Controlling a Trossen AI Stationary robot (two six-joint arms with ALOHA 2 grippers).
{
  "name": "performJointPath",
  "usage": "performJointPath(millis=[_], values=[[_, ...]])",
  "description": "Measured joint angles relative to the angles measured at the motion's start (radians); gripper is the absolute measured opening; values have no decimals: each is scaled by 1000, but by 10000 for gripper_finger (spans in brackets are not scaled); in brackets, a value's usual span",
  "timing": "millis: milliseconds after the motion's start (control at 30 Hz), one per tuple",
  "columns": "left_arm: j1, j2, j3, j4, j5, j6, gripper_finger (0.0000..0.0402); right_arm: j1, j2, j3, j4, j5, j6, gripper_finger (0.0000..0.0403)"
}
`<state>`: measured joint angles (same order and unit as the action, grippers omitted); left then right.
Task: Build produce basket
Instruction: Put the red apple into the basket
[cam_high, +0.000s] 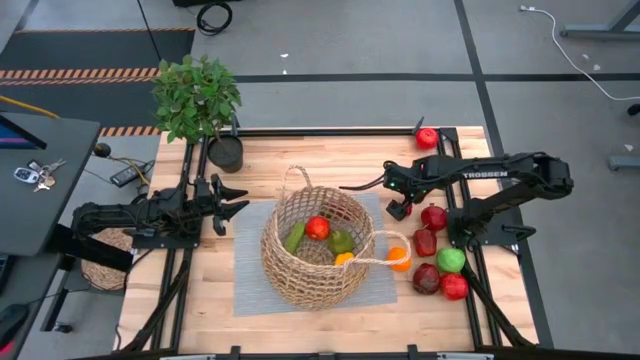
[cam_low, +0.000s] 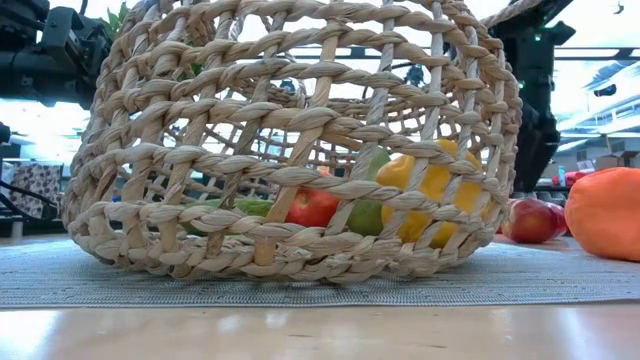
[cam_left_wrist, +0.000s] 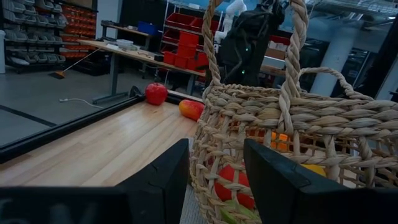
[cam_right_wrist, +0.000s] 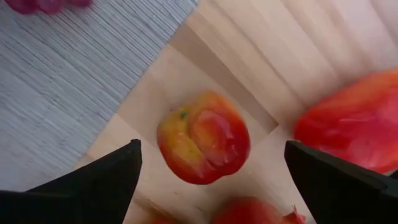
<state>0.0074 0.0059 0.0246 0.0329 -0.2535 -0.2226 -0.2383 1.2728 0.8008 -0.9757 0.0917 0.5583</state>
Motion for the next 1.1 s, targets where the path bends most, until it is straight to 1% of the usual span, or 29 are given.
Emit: performJointPath(millis=[333,567,667,900,1100], values=[[0,0,0,0,0,0,160,-1,3,-119,168,-11,32,398],[0,0,0,0,0,0,160,-1,3,-175,178,-3,86,393],[0,0,0,0,0,0,160,-1,3,-180,177,1,94,376],[0,0,0,0,0,0,160,-1,3,-180,202,3,70,317],[0,0,0,0,0,0,160,-1,3,-175,219,29,40,305]])
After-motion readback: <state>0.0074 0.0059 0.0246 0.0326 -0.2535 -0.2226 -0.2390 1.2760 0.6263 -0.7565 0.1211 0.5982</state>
